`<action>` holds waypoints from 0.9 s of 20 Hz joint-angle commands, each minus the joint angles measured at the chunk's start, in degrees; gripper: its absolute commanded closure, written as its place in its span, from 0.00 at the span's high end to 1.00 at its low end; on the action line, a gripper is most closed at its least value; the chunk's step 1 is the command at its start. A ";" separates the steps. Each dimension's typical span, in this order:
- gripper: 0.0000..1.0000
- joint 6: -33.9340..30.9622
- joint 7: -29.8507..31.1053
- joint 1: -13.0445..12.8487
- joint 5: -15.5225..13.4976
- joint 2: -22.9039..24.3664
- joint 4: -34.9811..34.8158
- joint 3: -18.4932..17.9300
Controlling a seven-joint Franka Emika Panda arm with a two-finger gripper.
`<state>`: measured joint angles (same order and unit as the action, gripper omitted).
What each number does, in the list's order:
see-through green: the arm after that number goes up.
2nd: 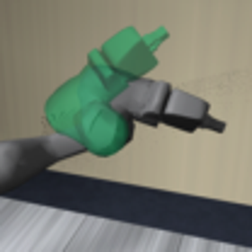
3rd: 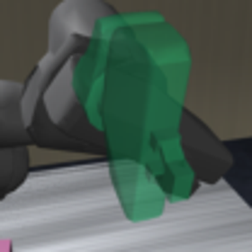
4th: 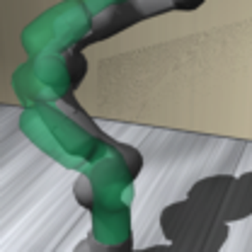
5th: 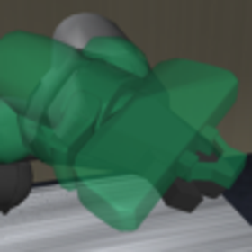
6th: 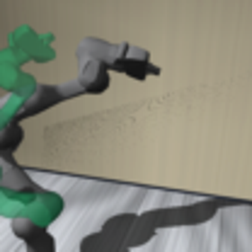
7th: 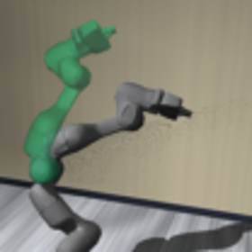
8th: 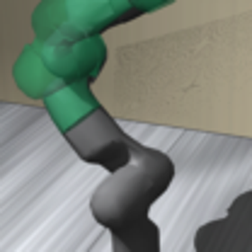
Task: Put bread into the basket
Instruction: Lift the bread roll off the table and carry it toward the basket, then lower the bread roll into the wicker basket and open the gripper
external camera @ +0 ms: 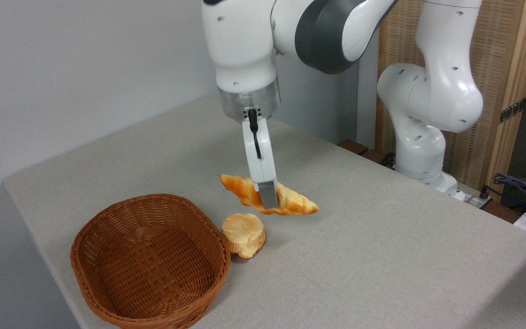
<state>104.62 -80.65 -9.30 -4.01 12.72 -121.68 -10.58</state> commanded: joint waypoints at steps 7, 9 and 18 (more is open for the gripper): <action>0.22 15.78 18.24 -0.99 -7.07 -6.57 4.88 -1.03; 0.27 19.64 19.47 -0.99 -8.82 -7.27 4.88 -1.03; 1.00 29.67 19.65 -0.99 -14.89 -9.12 4.70 -1.11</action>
<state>133.63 -61.83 -10.05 -18.10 3.92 -117.75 -11.35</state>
